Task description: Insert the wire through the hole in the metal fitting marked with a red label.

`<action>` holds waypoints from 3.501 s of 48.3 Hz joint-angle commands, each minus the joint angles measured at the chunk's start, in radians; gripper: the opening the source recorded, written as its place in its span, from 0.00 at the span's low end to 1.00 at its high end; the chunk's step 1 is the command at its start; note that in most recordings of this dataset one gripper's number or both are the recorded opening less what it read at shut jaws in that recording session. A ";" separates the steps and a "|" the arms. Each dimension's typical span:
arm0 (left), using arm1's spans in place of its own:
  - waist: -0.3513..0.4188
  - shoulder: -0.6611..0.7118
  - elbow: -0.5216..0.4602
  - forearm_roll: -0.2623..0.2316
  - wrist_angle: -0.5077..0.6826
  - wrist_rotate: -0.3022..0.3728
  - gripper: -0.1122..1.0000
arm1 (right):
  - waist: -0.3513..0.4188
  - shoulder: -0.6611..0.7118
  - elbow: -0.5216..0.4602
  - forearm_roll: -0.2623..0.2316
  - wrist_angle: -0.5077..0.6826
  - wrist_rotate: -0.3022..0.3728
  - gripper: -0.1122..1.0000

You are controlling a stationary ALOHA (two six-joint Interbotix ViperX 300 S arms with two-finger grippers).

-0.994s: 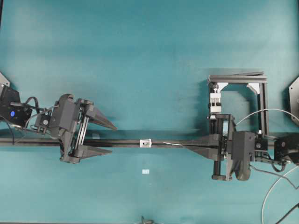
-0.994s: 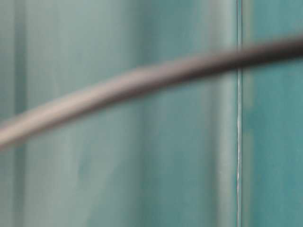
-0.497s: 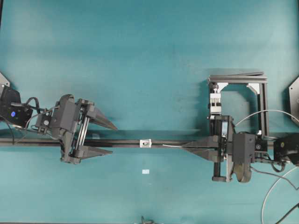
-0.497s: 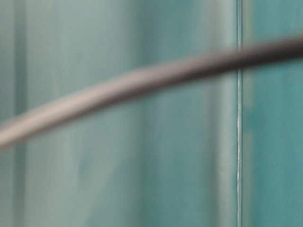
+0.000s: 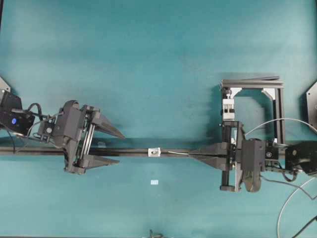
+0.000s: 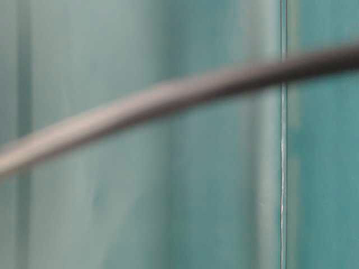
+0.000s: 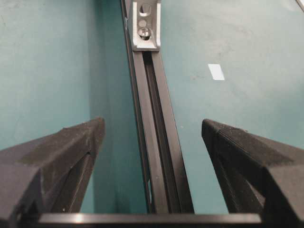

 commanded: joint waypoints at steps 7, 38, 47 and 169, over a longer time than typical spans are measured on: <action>0.000 -0.025 -0.009 0.003 -0.005 0.006 0.81 | -0.012 -0.005 -0.023 -0.029 0.000 0.002 0.09; 0.002 -0.023 -0.018 0.003 -0.002 0.078 0.81 | -0.028 0.009 -0.040 -0.048 0.000 0.000 0.09; 0.002 -0.025 -0.018 0.005 -0.003 0.078 0.81 | -0.035 0.014 -0.051 -0.061 0.017 0.000 0.09; 0.017 -0.018 -0.103 0.005 0.080 0.077 0.78 | -0.153 0.071 -0.186 -0.225 0.095 -0.006 0.09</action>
